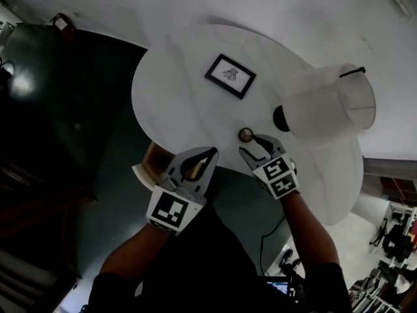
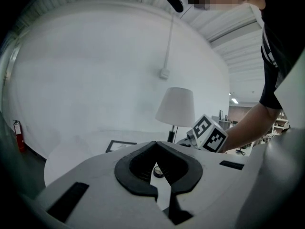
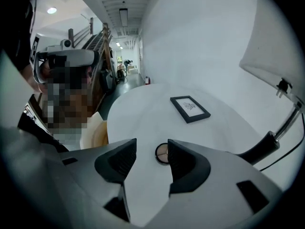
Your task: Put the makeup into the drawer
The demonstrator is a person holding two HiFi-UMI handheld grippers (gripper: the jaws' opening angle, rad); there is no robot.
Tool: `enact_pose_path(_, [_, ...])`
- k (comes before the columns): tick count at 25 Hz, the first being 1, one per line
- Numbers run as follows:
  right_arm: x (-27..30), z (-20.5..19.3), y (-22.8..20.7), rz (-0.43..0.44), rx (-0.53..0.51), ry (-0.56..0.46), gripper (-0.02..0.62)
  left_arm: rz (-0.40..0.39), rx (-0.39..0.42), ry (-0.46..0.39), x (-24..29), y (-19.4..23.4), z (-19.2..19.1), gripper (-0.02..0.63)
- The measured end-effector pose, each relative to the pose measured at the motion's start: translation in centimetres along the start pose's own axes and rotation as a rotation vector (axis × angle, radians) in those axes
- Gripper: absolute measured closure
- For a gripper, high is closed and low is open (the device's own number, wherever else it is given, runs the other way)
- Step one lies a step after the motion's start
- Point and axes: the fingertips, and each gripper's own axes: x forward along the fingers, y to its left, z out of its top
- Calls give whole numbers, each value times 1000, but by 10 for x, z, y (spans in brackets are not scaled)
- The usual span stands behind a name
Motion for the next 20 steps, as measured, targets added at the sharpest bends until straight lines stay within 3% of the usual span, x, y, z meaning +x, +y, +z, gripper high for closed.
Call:
enact_pose_path(8, [29, -19, -9, 3, 1, 96, 348, -27, -23, 27, 9, 2, -24, 597])
enact_pose_path(20, [55, -36, -21, 44, 29, 217, 334, -20, -40, 34, 9, 4, -34, 597])
